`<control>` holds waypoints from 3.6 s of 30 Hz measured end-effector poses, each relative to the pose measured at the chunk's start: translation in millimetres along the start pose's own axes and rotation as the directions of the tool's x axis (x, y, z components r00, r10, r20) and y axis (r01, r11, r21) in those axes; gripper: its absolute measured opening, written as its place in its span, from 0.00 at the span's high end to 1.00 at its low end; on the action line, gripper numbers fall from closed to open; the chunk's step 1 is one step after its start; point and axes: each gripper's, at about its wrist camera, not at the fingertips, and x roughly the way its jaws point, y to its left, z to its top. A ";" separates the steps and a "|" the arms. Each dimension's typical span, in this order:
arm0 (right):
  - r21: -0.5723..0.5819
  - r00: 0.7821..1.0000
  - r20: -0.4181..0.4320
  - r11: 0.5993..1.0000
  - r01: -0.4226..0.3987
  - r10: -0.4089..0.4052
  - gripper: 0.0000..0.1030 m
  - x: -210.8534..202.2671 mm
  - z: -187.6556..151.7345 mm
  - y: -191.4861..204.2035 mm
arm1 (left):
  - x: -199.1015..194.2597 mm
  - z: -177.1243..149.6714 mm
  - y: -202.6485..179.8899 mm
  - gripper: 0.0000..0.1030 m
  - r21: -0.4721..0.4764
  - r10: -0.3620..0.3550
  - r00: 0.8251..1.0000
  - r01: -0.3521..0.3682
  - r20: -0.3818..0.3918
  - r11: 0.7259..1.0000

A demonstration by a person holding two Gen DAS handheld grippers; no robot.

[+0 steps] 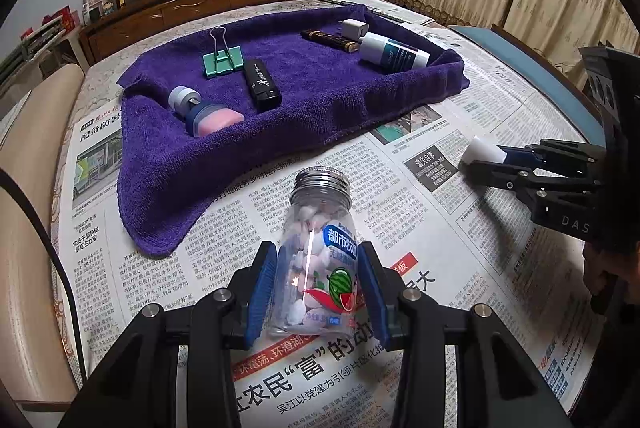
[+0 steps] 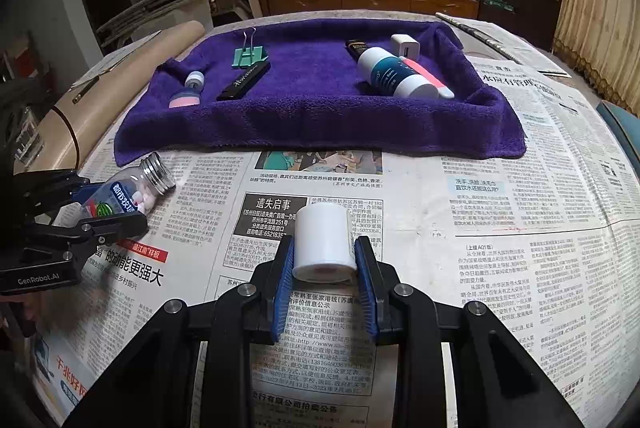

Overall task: Organize rigid objects
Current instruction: 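Grasp the white tape roll with the right tool while the left tool holds the candy jar, then carry the candy jar with the left tool while the right tool carries the tape roll onto the towel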

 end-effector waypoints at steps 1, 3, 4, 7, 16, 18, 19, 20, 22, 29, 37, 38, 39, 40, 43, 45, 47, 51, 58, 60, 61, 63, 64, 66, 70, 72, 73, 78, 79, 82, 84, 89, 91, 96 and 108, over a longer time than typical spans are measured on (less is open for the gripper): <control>-0.002 1.000 0.003 1.000 -0.001 0.001 0.71 -0.8 -0.7 -0.7 | 0.1 0.3 -0.8 0.62 0.003 0.002 1.000 -0.002 -0.001 1.000; -0.002 1.000 0.002 1.000 -0.003 0.003 0.71 -1.7 -1.7 -2.9 | 0.1 1.2 -2.4 0.62 0.004 0.006 1.000 -0.006 0.003 1.000; -0.004 1.000 0.001 1.000 -0.007 0.007 0.71 -2.5 -2.1 -3.7 | 0.0 1.6 -3.2 0.62 0.004 0.004 1.000 -0.004 0.005 1.000; -0.008 1.000 0.002 1.000 -0.008 0.008 0.71 -5.3 -2.5 -6.5 | 0.1 1.7 -6.8 0.62 0.013 0.002 1.000 -0.002 0.005 1.000; -0.012 1.000 0.004 1.000 -0.012 0.012 0.71 -9.0 -2.7 -14.7 | 3.4 -0.5 -15.9 0.59 0.049 0.045 0.999 -0.046 0.005 0.998; -0.008 1.000 0.008 1.000 -0.015 0.015 0.71 -9.2 -2.7 -15.7 | 4.6 0.4 -18.3 0.58 0.049 0.054 0.999 -0.054 0.008 0.997; -0.009 1.000 0.003 1.000 -0.018 0.018 0.71 -8.7 -2.4 -15.8 | 4.6 0.5 -17.8 0.58 0.048 0.052 0.999 -0.052 0.010 0.997; -0.008 1.000 0.006 1.000 -0.020 0.020 0.71 -9.0 -2.1 -16.5 | 4.7 0.5 -17.2 0.58 0.047 0.051 0.999 -0.051 0.013 0.998; -0.011 1.000 0.007 1.000 -0.020 0.020 0.71 -10.0 -2.2 -17.0 | 4.8 1.0 -16.4 0.62 0.035 0.055 0.998 -0.056 0.020 0.998; -0.002 0.999 0.006 0.999 -0.034 0.034 0.71 -9.8 -2.4 -22.3 | 0.1 3.4 -21.4 0.62 0.041 0.060 0.997 -0.062 0.039 0.997; 0.001 0.999 0.014 0.999 -0.039 0.039 0.71 -17.9 -0.2 -27.2 | -10.3 7.2 -19.0 0.62 0.011 0.023 0.998 -0.023 0.063 1.000; 0.002 0.999 0.014 0.999 -0.040 0.040 0.71 -18.5 0.0 -27.3 | -10.8 7.3 -19.2 0.62 0.007 0.027 0.998 -0.027 0.065 1.000; 0.002 0.999 0.015 0.999 -0.042 0.042 0.71 -19.1 0.2 -27.4 | -11.4 7.3 -18.6 0.62 0.004 0.025 0.998 -0.025 0.065 1.000; 0.002 0.999 0.015 0.999 -0.042 0.042 0.71 -19.3 0.8 -27.2 | -12.1 7.6 -18.0 0.62 -0.001 0.024 0.998 -0.024 0.064 1.000; 0.009 0.999 0.016 0.999 -0.050 0.049 0.71 -21.7 2.7 -28.2 | -16.6 11.7 -17.7 0.62 -0.012 0.023 0.997 -0.023 0.069 1.000; 0.013 0.998 0.022 0.998 -0.053 0.053 0.71 -24.0 5.4 -29.2 | -20.7 15.7 -18.5 0.62 -0.014 0.020 0.997 -0.019 0.078 1.000; 0.007 0.998 0.021 0.998 -0.057 0.057 0.71 -25.6 9.7 -29.2 | -25.0 20.3 -18.4 0.62 -0.018 0.025 0.995 -0.023 0.093 1.000; -0.014 0.998 0.033 0.998 -0.057 0.057 0.71 -32.2 23.3 -29.5 | -28.8 30.8 -15.2 0.62 -0.031 0.026 0.995 -0.023 0.100 0.999; -0.059 0.996 0.048 0.996 -0.072 0.075 0.71 -34.2 65.4 -30.4 | -31.2 58.0 -2.6 0.62 -0.067 0.035 0.993 -0.027 0.111 0.997; -0.066 0.995 0.054 0.995 -0.080 0.083 0.71 -31.8 77.6 -30.0 | -29.0 69.1 -0.7 0.62 -0.070 0.038 0.993 -0.031 0.111 0.997; -0.069 0.994 0.050 0.994 -0.089 0.093 0.71 -29.1 84.5 -30.0 | -26.7 76.3 0.8 0.62 -0.073 0.036 0.993 -0.028 0.108 0.997; -0.070 0.993 0.046 0.992 -0.104 0.107 0.71 -23.0 97.2 -29.5 | -20.9 87.9 4.1 0.62 -0.085 0.030 0.994 -0.022 0.105 0.996; -0.074 0.993 0.040 0.991 -0.110 0.114 0.71 -19.0 103.7 -29.2 | -15.1 95.1 6.2 0.62 -0.089 0.024 0.995 -0.015 0.096 0.996; -0.078 0.992 0.032 0.990 -0.118 0.121 0.71 -10.6 114.4 -28.0 | -6.6 104.5 8.6 0.62 -0.098 0.027 0.996 -0.018 0.091 0.995; -0.092 0.991 0.000 0.987 -0.132 0.133 0.71 13.7 133.2 -25.4 | 18.4 122.3 13.5 0.62 -0.109 0.019 0.998 -0.012 0.057 0.994; -0.093 0.990 -0.015 0.986 -0.139 0.138 0.71 23.1 137.1 -25.5 | 29.6 127.9 14.5 0.62 -0.111 0.020 0.999 -0.016 0.038 0.994; -0.093 0.990 -0.025 0.986 -0.140 0.139 0.71 29.3 139.3 -25.4 | 36.7 130.8 14.9 0.62 -0.107 0.012 1.000 -0.010 0.021 0.994; -0.112 0.986 -0.081 0.982 -0.153 0.145 0.71 53.4 142.0 -26.8 | 61.7 137.3 16.5 0.62 -0.099 -0.006 0.999 0.002 -0.041 0.995; -0.116 0.983 -0.094 0.979 -0.166 0.155 0.71 56.6 140.9 -27.5 | 66.2 137.6 16.9 0.62 -0.098 -0.015 0.998 0.009 -0.057 0.995; -0.130 0.979 -0.119 0.975 -0.181 0.166 0.71 64.4 138.8 -28.9 | 73.8 138.9 15.7 0.62 -0.085 -0.011 0.997 0.004 -0.082 0.996; -0.136 0.976 -0.134 0.973 -0.187 0.169 0.71 69.4 138.5 -29.4 | 77.2 139.9 14.0 0.62 -0.073 -0.005 0.996 -0.002 -0.091 0.997; -0.156 0.968 -0.177 0.966 -0.208 0.180 0.71 81.3 135.9 -28.9 | 86.0 141.1 9.7 0.62 -0.023 0.002 0.991 -0.005 -0.136 1.000; -0.169 0.964 -0.200 0.962 -0.213 0.178 0.71 86.7 133.7 -28.7 | 87.9 142.4 8.2 0.62 -0.009 0.007 0.990 -0.008 -0.143 1.000; -0.203 0.962 -0.213 0.956 -0.212 0.168 0.71 88.5 132.9 -27.5 | 90.7 142.1 3.5 0.62 0.038 0.024 0.987 -0.018 -0.161 0.999; -0.272 0.947 -0.258 0.927 -0.260 0.190 0.70 88.1 134.1 -27.2 | 87.3 141.2 4.0 0.55 0.045 0.057 0.981 -0.049 -0.184 0.998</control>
